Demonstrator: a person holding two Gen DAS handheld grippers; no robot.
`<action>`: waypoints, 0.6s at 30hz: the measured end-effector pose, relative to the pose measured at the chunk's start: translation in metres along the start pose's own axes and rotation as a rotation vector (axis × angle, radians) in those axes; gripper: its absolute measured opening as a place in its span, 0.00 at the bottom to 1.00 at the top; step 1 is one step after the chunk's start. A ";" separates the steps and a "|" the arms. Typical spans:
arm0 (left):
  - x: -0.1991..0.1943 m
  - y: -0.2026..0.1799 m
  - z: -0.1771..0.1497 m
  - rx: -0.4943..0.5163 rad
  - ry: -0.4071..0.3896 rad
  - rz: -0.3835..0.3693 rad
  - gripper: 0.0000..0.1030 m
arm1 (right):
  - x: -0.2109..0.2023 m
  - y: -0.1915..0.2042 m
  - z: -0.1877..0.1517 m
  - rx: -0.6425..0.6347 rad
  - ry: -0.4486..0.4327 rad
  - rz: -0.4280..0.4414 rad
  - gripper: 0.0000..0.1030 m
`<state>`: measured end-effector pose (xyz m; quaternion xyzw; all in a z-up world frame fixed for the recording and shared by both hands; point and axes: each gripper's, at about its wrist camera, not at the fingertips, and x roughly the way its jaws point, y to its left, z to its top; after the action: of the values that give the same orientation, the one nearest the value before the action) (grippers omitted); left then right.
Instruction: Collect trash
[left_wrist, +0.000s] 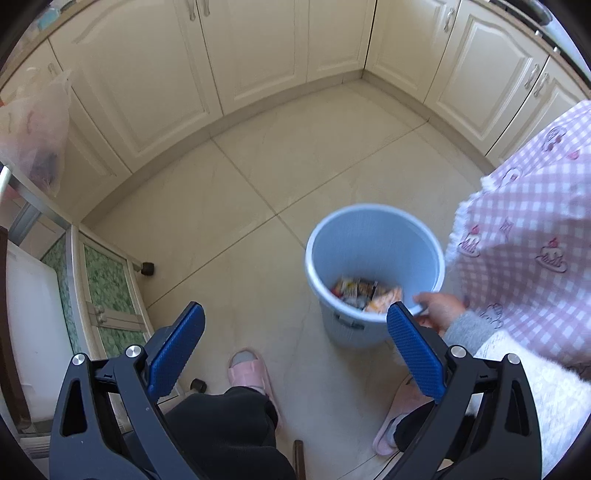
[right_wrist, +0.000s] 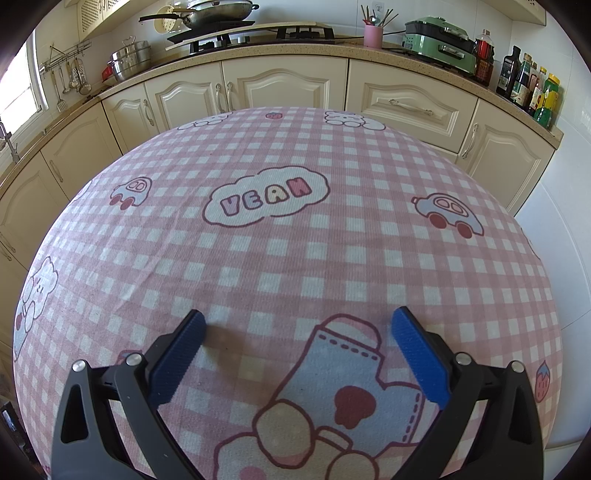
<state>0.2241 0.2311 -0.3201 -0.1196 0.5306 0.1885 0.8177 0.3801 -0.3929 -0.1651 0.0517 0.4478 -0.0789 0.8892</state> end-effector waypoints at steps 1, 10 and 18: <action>-0.004 -0.001 0.000 0.001 -0.011 -0.003 0.93 | -0.001 0.001 -0.001 0.000 0.000 0.000 0.96; -0.044 -0.012 -0.008 0.012 -0.079 -0.041 0.93 | 0.000 0.000 0.000 0.000 0.000 0.000 0.96; -0.063 -0.021 -0.012 0.035 -0.139 -0.054 0.93 | 0.000 0.000 0.000 0.000 0.000 0.000 0.96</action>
<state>0.2001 0.1960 -0.2677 -0.1062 0.4722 0.1652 0.8594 0.3798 -0.3926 -0.1650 0.0517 0.4479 -0.0790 0.8891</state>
